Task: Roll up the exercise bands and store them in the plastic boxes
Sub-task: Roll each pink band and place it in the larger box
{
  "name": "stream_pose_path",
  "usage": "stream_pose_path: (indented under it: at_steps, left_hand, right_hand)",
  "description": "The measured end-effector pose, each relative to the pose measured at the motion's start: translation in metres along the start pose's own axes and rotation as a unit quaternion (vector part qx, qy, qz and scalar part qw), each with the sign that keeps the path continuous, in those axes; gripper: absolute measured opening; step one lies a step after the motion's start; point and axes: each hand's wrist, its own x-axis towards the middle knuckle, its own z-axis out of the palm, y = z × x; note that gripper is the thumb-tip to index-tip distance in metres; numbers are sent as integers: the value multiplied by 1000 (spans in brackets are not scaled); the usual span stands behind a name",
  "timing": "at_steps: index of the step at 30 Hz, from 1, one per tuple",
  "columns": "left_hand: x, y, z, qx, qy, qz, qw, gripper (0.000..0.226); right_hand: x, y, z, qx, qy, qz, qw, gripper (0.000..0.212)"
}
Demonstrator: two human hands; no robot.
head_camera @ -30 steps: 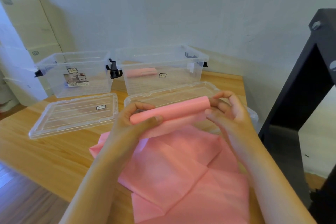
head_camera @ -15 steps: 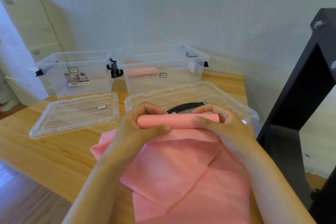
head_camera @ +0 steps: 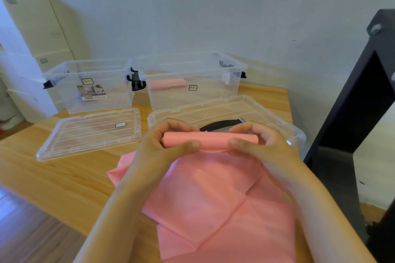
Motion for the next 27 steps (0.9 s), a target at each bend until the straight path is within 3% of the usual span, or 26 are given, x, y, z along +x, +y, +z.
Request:
stream_pose_path:
  at_steps: [8, 13, 18, 23, 27]
  left_hand:
    - [2, -8, -3, -46, -18, -79, 996, 27]
    - [1, -5, 2, 53, 5, -18, 998, 32]
    - [1, 0, 4, 64, 20, 21, 998, 30]
    - [-13, 11, 6, -39, -27, -57, 997, 38]
    - [-25, 35, -4, -71, -19, -72, 995, 43]
  right_hand:
    - [0, -1, -1, -68, 24, -21, 997, 25]
    - [1, -2, -6, -65, 41, -13, 997, 33]
    - [-4, -11, -9, -6, 56, -2, 998, 32]
    - [-17, -18, -8, 50, 88, 6, 995, 28]
    - [-29, -26, 6, 103, 96, 6, 990, 27]
